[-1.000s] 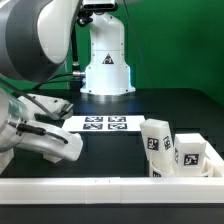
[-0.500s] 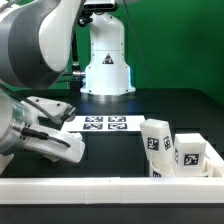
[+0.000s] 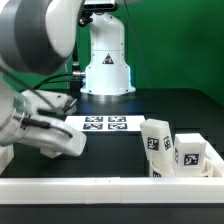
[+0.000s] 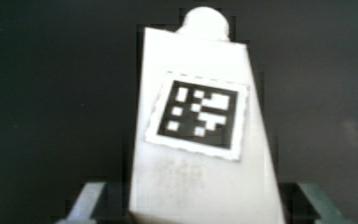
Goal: Assemble stool
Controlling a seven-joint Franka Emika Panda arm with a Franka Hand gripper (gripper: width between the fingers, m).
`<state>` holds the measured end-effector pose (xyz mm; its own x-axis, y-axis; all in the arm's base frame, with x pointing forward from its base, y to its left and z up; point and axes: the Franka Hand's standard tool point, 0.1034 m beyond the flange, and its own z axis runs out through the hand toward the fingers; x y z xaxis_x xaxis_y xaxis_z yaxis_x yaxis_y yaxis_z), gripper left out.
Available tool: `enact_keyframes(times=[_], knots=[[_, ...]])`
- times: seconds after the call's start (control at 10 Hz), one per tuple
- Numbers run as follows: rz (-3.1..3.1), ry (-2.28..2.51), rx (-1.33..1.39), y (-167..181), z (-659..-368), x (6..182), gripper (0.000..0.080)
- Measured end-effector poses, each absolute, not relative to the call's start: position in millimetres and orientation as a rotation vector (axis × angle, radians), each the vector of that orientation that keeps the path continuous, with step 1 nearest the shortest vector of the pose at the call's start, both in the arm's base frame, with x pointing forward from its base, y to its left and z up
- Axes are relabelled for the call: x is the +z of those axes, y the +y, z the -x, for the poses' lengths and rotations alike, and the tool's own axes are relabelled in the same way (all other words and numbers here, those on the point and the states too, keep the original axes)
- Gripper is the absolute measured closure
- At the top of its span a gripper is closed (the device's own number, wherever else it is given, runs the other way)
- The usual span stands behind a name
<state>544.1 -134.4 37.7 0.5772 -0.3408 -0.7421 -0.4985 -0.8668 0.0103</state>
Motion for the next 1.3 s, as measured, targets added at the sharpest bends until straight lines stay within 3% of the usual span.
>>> enact_keyframes(times=[0.2, 0.8, 1.1, 1.3], knots=[[2.619, 0.712, 1.142, -111, -545, 65.8, 0.0474], [2.71, 0.734, 0.956, -111, -563, 64.7, 0.0473], [2.812, 0.771, 0.637, -77, -571, 103.0, 0.0473], [2.859, 0.778, 0.434, -62, -566, 112.4, 0.0473]])
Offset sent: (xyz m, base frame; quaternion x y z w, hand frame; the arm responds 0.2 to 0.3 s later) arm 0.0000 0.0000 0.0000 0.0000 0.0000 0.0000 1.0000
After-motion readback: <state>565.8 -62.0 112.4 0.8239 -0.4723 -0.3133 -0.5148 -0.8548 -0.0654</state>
